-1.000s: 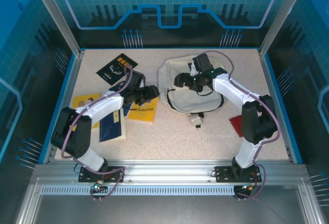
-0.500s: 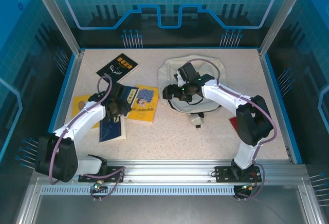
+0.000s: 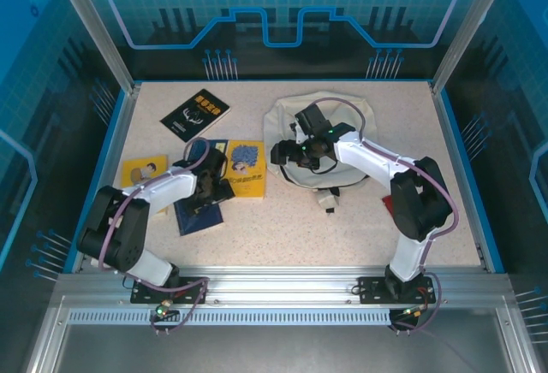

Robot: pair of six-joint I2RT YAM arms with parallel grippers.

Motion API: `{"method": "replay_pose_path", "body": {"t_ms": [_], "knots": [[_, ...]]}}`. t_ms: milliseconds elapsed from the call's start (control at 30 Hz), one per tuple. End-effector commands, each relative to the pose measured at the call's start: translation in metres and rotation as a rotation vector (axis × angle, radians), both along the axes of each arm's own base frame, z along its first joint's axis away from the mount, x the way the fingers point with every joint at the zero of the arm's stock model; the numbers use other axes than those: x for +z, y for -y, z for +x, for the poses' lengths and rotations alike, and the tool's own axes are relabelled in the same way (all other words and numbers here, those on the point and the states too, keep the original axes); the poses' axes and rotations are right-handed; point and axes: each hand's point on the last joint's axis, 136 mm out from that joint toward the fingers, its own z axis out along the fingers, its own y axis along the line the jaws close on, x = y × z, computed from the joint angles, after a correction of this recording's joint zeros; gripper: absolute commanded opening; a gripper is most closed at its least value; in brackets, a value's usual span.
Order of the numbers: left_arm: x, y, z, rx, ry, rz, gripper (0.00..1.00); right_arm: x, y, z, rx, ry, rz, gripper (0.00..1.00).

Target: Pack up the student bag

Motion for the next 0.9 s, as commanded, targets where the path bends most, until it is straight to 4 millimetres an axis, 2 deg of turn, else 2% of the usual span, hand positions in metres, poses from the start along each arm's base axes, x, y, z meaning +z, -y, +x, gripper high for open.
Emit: {"method": "replay_pose_path", "body": {"t_ms": [0, 67, 133, 200, 267, 400, 500, 567, 700, 867], "knots": [[-0.011, 0.067, 0.005, -0.048, -0.029, -0.239, 0.97, 0.005, 0.01, 0.002, -0.045, 0.0, -0.021, 0.83], [-0.006, 0.082, 0.009, -0.06, -0.023, -0.298, 0.97, 0.005, 0.017, 0.003, -0.068, -0.001, -0.031, 0.84], [0.005, 0.086, 0.013, -0.067, -0.003, -0.317, 0.97, 0.005, 0.022, 0.003, -0.076, 0.003, -0.031, 0.84], [0.019, 0.079, 0.016, -0.073, 0.025, -0.294, 0.96, 0.007, 0.023, 0.002, -0.062, 0.011, -0.033, 0.83], [0.033, 0.064, 0.016, -0.053, 0.043, -0.266, 0.97, 0.007, 0.017, -0.001, -0.019, 0.016, -0.023, 0.82], [0.044, 0.022, 0.008, 0.051, 0.066, -0.248, 0.97, 0.005, -0.016, -0.011, 0.131, 0.027, -0.011, 0.79], [0.039, -0.009, -0.006, 0.152, 0.055, -0.24, 0.97, -0.002, -0.046, -0.022, 0.244, 0.042, -0.041, 0.77], [0.034, -0.022, -0.015, 0.205, 0.04, -0.245, 0.97, -0.005, -0.066, -0.029, 0.304, 0.047, -0.036, 0.76], [0.021, -0.032, -0.028, 0.269, 0.013, -0.279, 0.94, -0.01, -0.102, -0.04, 0.406, 0.04, 0.0, 0.76], [0.01, -0.033, -0.034, 0.303, -0.004, -0.315, 0.87, -0.026, -0.129, -0.051, 0.483, -0.02, 0.006, 0.73]]}}
